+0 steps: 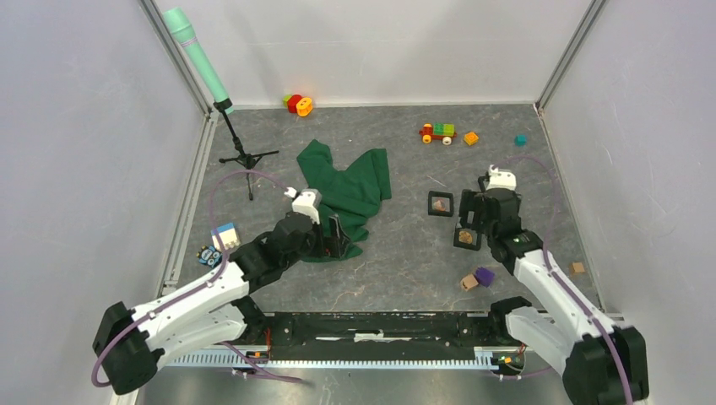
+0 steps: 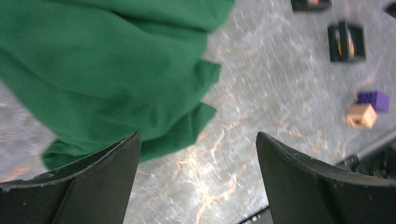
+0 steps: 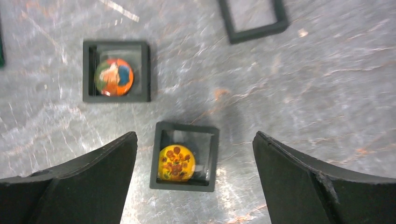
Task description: Remove the brooch from the garment
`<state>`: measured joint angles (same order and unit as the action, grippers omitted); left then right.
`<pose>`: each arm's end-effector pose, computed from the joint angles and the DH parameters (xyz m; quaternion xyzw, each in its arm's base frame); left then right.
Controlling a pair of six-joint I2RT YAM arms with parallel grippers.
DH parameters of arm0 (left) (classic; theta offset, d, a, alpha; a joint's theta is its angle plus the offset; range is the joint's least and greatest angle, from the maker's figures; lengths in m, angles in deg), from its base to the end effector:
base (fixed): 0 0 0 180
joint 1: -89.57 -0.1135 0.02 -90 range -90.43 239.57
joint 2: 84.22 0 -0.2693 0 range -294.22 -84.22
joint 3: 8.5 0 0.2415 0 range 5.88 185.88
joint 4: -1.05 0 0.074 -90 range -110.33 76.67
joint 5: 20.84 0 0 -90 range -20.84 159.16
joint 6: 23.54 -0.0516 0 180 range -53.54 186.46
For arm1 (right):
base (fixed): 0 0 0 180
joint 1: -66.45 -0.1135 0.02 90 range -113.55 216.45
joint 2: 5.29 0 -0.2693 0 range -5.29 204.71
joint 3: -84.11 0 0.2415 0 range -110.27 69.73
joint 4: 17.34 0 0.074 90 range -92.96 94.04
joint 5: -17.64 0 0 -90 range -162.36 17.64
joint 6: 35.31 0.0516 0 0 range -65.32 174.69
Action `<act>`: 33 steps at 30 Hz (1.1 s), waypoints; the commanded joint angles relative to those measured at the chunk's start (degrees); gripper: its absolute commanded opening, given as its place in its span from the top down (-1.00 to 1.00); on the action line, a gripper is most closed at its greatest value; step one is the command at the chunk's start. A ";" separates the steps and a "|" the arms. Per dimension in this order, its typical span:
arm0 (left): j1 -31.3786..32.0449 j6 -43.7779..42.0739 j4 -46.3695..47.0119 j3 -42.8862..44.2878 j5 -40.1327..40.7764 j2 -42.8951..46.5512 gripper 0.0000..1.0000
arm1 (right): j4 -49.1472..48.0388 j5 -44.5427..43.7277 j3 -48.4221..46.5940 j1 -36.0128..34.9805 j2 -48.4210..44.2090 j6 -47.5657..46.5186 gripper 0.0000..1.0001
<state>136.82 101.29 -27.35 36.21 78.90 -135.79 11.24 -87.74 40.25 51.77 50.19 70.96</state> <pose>0.1383 -0.1368 0.2235 0.0569 0.8839 -0.2439 0.3950 0.1955 0.0371 0.2069 0.0688 0.8980 -0.0056 0.4345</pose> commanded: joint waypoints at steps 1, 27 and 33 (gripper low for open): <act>-1.73 -4.69 -0.67 2.66 15.10 4.63 -0.96 | -4.12 -11.88 1.49 1.19 -9.52 1.83 -0.96; -24.99 -22.92 47.08 -18.02 37.77 2.78 -1.00 | -46.12 -12.17 30.00 11.67 -16.95 -13.07 -0.91; -30.05 -30.55 63.32 -20.11 29.31 -11.35 -1.00 | -75.63 -6.83 44.22 12.39 -14.50 -20.21 -0.85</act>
<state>108.95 78.07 17.08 17.11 113.08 -139.60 -38.88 -99.26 69.15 63.90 32.34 56.05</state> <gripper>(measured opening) 0.996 0.925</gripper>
